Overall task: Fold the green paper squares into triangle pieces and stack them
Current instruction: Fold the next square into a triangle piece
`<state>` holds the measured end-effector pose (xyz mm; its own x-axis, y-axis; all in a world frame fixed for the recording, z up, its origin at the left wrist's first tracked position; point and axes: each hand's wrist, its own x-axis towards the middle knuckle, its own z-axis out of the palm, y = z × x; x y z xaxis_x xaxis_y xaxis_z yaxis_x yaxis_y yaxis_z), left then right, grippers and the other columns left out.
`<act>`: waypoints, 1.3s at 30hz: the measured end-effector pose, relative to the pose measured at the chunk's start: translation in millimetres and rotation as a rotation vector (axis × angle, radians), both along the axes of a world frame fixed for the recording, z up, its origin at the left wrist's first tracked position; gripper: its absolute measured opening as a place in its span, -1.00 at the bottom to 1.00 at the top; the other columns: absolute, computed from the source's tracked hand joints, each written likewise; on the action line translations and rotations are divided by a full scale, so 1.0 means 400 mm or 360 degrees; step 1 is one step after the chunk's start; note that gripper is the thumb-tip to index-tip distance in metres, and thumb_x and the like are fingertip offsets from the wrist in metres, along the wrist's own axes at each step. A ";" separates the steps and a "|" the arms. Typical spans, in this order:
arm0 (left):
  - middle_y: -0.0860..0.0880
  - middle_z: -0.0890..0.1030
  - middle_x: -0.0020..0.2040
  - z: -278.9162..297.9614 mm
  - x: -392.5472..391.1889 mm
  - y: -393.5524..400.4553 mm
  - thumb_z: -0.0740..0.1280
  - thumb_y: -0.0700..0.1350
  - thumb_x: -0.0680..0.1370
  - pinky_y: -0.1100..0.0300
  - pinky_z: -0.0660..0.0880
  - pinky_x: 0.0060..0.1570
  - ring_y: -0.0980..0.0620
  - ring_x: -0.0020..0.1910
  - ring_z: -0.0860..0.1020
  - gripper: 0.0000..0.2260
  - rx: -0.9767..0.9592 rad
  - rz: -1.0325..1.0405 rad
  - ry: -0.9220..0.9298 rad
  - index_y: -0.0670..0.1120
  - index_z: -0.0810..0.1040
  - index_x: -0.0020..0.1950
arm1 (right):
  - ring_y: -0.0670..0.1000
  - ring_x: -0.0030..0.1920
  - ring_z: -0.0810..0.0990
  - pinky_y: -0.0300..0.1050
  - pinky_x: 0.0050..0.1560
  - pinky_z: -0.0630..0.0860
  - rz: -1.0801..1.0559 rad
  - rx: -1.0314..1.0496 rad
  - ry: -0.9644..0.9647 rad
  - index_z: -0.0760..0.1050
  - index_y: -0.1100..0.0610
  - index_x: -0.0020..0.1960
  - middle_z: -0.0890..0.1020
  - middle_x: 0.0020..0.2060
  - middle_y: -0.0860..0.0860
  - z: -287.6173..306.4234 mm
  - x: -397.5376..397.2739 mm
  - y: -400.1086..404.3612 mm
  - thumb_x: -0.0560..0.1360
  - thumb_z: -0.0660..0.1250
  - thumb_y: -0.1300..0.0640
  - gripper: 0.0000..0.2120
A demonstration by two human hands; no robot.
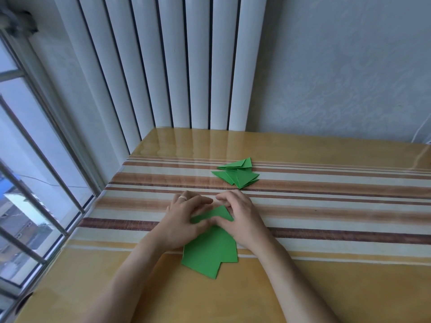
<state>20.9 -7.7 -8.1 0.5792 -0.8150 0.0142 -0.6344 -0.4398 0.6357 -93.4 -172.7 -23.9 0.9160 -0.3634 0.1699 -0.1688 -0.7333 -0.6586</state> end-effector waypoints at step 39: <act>0.19 0.47 0.23 -0.016 0.000 -0.014 0.62 0.02 0.42 0.27 0.44 0.19 0.28 0.20 0.44 -0.25 -0.0424 0.0036 -0.0026 0.21 0.32 0.51 | -0.13 -0.04 0.62 -0.19 -0.03 0.55 -0.0100 0.0456 -0.0185 0.57 -0.01 0.02 0.67 -0.06 -0.11 0.003 0.005 -0.016 0.54 0.49 -0.03 -0.85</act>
